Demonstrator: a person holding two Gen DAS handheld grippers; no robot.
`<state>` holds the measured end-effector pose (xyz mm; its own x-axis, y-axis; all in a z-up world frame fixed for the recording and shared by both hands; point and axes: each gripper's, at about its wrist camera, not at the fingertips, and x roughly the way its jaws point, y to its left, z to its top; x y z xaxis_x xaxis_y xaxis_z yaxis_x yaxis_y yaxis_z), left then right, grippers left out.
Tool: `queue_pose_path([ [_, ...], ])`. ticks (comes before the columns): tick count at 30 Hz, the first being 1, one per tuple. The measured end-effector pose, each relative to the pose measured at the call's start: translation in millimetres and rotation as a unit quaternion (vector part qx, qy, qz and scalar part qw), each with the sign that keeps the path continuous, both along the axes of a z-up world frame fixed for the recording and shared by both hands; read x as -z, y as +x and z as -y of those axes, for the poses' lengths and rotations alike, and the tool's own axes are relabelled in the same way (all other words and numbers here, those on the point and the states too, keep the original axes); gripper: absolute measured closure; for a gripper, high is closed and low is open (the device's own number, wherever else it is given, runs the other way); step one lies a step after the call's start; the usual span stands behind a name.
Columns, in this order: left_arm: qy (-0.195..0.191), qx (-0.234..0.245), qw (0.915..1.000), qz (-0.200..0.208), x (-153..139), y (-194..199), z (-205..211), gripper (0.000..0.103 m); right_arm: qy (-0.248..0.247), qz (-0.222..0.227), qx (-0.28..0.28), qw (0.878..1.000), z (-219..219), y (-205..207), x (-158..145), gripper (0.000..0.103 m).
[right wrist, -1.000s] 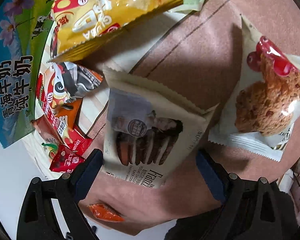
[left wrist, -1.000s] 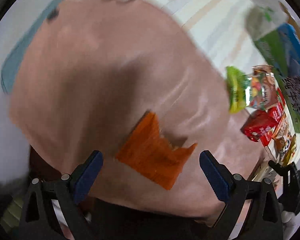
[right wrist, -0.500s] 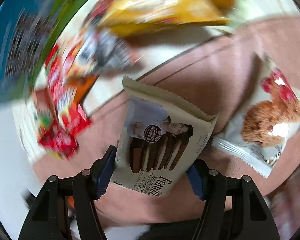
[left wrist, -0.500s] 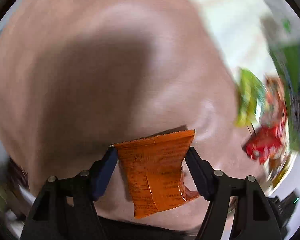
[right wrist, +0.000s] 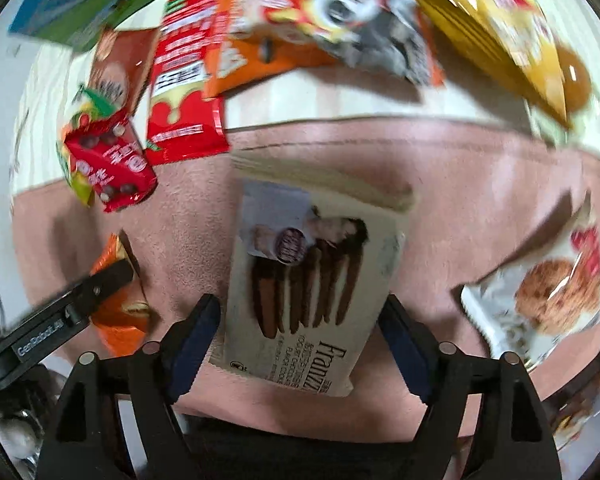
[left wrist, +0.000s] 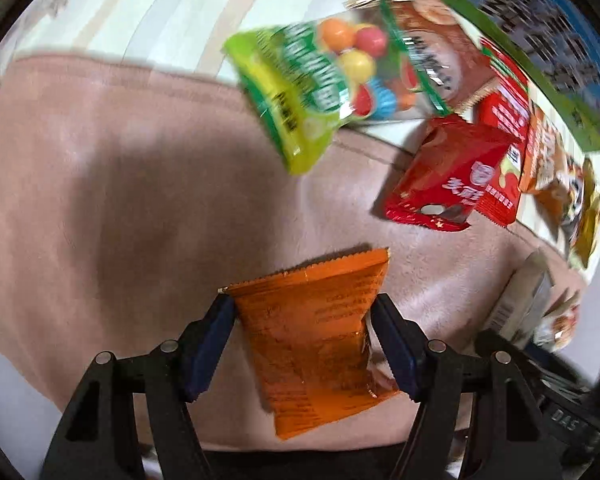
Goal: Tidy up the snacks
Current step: 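Grasp the orange packet with the left tool while the right tool grasps the white Franzzi pack, then carry both packets into the box and open both tools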
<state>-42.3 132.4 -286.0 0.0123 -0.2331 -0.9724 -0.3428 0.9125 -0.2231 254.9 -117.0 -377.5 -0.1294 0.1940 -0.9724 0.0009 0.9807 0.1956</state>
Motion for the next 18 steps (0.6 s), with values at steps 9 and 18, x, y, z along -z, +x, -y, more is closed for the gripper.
queue_pose_path([
  [9,-0.013,-0.047,0.9979,-0.042,26.1,-22.4,2.4,0.034,0.021,-0.017,0.054,0.998,33.0,-5.6,-1.2,0.023],
  [18,0.041,0.022,0.9988,0.014,-3.2,-14.8,57.1,0.053,0.016,0.019,0.018,1.000,33.9,-25.4,-19.0,0.042],
])
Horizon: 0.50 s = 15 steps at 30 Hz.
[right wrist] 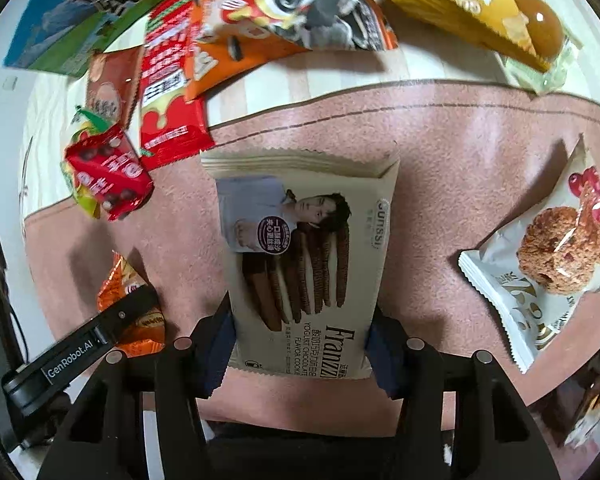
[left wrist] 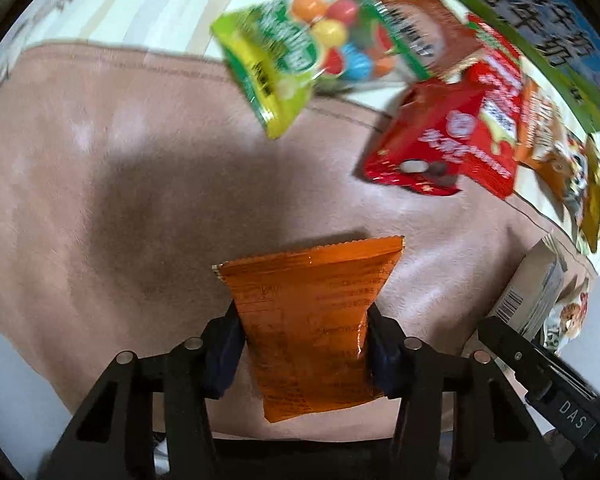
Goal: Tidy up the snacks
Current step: 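Carry both packets into the box and open both tools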
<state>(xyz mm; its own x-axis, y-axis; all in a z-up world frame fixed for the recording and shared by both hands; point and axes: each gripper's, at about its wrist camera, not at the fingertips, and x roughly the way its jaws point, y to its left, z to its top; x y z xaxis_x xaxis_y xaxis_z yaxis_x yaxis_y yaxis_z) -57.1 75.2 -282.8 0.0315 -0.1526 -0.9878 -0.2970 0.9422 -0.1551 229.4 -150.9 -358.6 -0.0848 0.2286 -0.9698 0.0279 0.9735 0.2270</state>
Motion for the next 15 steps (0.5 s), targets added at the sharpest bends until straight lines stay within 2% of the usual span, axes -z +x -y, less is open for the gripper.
queue_pose_path([
  [2,0.000,0.009,0.9998,0.017,-17.0,3.9,9.8,0.053,0.005,0.008,-0.006,1.000,-16.8,0.1,-5.5,0.042],
  [7,0.003,0.035,0.9960,0.082,-74.3,20.8,29.6,0.053,0.035,0.044,-0.013,0.998,-9.7,3.1,-52.9,0.043],
  [11,-0.006,0.056,0.9885,0.140,-131.4,41.9,39.6,0.053,0.063,0.086,-0.017,0.994,-4.7,24.3,-111.2,0.043],
  [13,-0.004,0.071,0.9838,0.164,-158.5,62.4,44.7,0.053,0.076,0.112,-0.019,0.991,-0.8,40.9,-143.1,0.043],
  [15,0.004,0.088,0.9776,0.191,-193.5,97.2,30.7,0.053,0.089,0.137,-0.019,0.986,3.6,63.4,-174.3,0.043],
])
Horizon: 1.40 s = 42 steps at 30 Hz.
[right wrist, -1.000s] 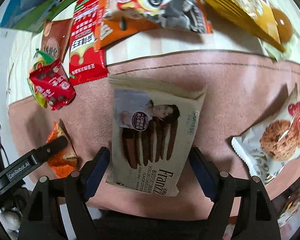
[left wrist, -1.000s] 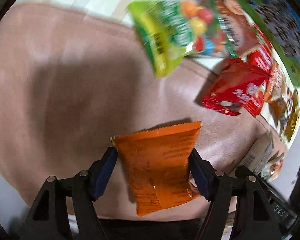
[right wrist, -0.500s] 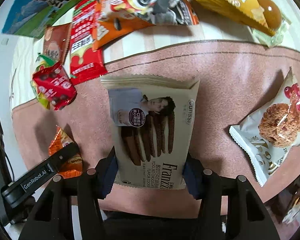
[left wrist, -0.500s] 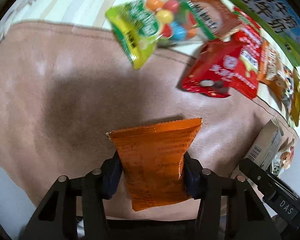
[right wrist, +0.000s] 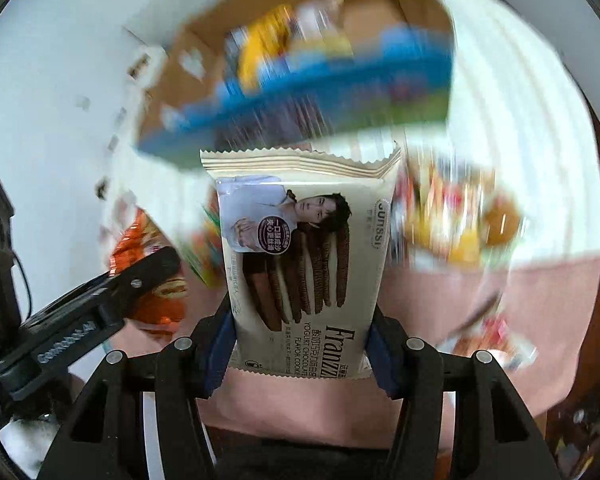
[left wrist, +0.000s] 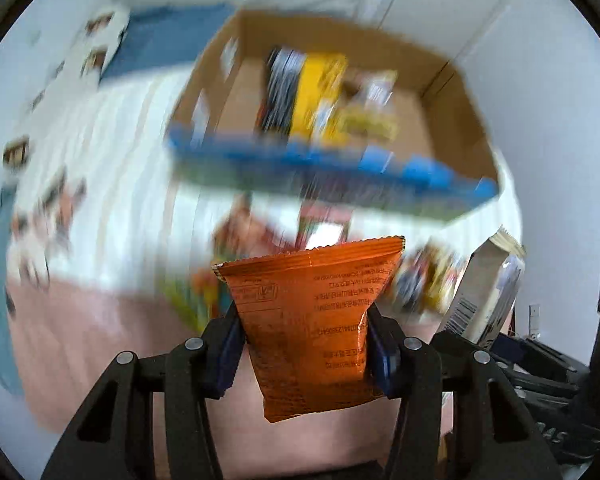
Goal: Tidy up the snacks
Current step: 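Carry both packets into the box and open both tools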
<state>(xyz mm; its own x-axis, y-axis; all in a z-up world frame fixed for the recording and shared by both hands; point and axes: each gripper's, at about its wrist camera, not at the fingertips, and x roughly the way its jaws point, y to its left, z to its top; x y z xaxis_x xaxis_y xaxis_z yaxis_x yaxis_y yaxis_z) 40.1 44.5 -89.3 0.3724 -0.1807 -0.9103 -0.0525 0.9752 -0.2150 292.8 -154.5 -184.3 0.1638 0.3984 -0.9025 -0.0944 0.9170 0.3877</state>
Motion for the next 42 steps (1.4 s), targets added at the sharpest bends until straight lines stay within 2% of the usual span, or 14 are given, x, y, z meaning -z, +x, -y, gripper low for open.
queue_pose_path([
  [4,0.026,0.021,0.9990,0.030,-48.7,43.4,-6.1,0.053,-0.011,0.047,-0.004,0.999,-3.4,47.4,-39.7,0.043],
  [7,0.062,0.039,0.9968,0.033,-52.5,90.8,-2.5,0.053,-0.030,0.064,-0.007,0.997,-10.0,86.7,-49.2,0.042],
  [10,0.093,0.049,0.9944,0.013,-45.9,131.1,-9.7,0.053,-0.049,0.061,-0.010,0.997,-18.6,124.1,-41.0,0.042],
  [14,0.107,0.056,0.9919,-0.040,-10.7,177.1,-20.9,0.053,-0.070,0.027,-0.014,0.997,-34.7,178.9,-3.7,0.042],
  [17,0.113,0.059,0.9887,-0.079,21.5,201.1,-31.4,0.053,-0.080,0.000,-0.023,0.996,-40.6,199.1,26.4,0.042],
  [24,0.108,0.064,0.9812,-0.146,78.4,211.2,-42.6,0.052,-0.097,-0.051,-0.045,0.993,-54.7,213.2,82.2,0.042],
  [27,0.082,0.056,0.9799,-0.173,95.0,209.1,-48.3,0.052,-0.091,-0.089,-0.054,0.990,-57.2,215.2,101.7,0.040],
  [28,0.072,0.051,0.9798,-0.179,99.3,209.1,-51.1,0.050,-0.097,-0.098,-0.057,0.989,-58.6,217.0,108.4,0.037],
  [29,0.065,0.045,0.9801,-0.182,102.5,209.5,-54.2,0.045,-0.108,-0.100,-0.062,0.987,-59.4,218.2,113.1,0.023],
  [30,0.062,0.040,0.9804,-0.183,104.0,209.8,-56.5,0.038,-0.111,-0.102,-0.064,0.986,-59.4,218.6,115.4,0.009],
  [32,0.049,0.039,0.9812,-0.183,105.5,209.9,-58.7,0.034,-0.106,-0.107,-0.062,0.987,-57.0,218.7,118.1,0.008],
  [37,0.046,0.037,0.9823,-0.178,100.9,207.0,-58.3,0.025,-0.112,-0.098,-0.056,0.987,-46.6,220.3,112.1,0.008],
  [39,0.041,0.035,0.9835,-0.173,95.5,205.2,-55.7,0.020,-0.113,-0.092,-0.051,0.988,-38.5,219.2,103.7,0.008],
  [42,0.038,0.032,0.9867,-0.155,75.9,200.7,-49.3,0.019,-0.119,-0.078,-0.042,0.989,-32.0,217.2,92.5,0.008],
])
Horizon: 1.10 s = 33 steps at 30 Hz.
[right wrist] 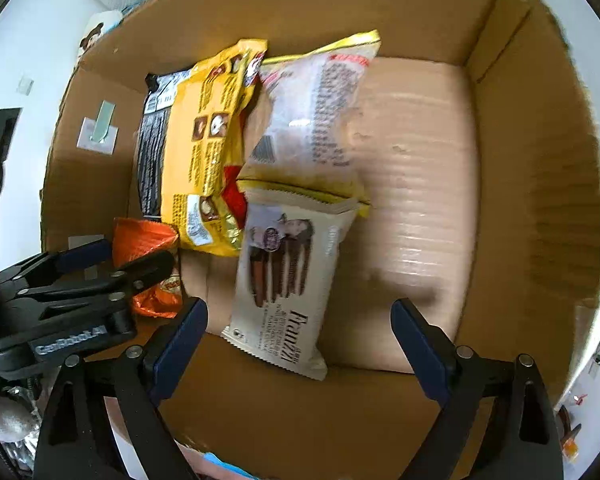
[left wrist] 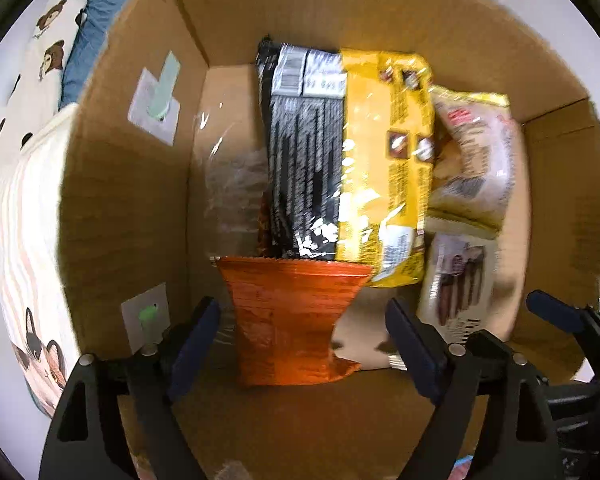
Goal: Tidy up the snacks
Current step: 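Carry both packets into the box and open both tools, then withdraw both tools from the box toward the remaining snacks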
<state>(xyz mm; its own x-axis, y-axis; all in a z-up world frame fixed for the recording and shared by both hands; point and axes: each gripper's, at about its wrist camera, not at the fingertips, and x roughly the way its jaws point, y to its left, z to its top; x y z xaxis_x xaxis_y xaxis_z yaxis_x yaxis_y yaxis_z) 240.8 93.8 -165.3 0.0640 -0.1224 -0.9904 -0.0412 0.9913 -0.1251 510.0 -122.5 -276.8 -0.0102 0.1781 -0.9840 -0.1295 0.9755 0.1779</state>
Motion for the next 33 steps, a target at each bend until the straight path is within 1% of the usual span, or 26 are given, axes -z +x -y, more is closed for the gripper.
queue_pose_path([
  [3,0.010,-0.003,0.9994,0.034,-21.4,-4.6,2.8,0.018,-0.009,0.023,0.002,1.000,10.3,-5.3,-12.6,0.008],
  [6,0.011,-0.008,0.9976,0.068,-43.9,-14.6,3.3,0.018,-0.022,0.050,0.005,0.999,16.7,-14.9,-28.6,0.008],
  [9,0.015,-0.015,0.9937,0.110,-64.0,-30.2,3.5,0.018,-0.030,0.079,0.011,0.996,22.8,-26.8,-43.4,0.008],
  [13,0.019,-0.018,0.9884,0.149,-83.2,-52.9,8.0,0.018,-0.046,0.121,0.010,0.992,26.7,-45.8,-68.0,0.008],
  [14,0.022,-0.019,0.9863,0.162,-92.1,-62.5,7.4,0.018,-0.047,0.132,0.010,0.990,28.2,-52.6,-75.3,0.008],
  [19,0.021,-0.019,0.9798,0.198,-108.1,-87.7,5.6,0.018,-0.050,0.174,0.008,0.983,28.1,-78.0,-99.7,0.008],
  [23,0.022,-0.025,0.9728,0.229,-128.2,-114.9,5.1,0.018,-0.043,0.202,0.007,0.978,28.2,-102.6,-121.4,0.008],
  [27,0.023,-0.023,0.9670,0.252,-144.4,-136.9,5.3,0.018,-0.031,0.222,0.006,0.975,25.8,-121.6,-138.5,0.008],
  [33,0.018,-0.033,0.9617,0.271,-158.2,-164.9,1.2,0.019,-0.016,0.239,0.007,0.971,23.9,-151.0,-157.9,0.008],
])
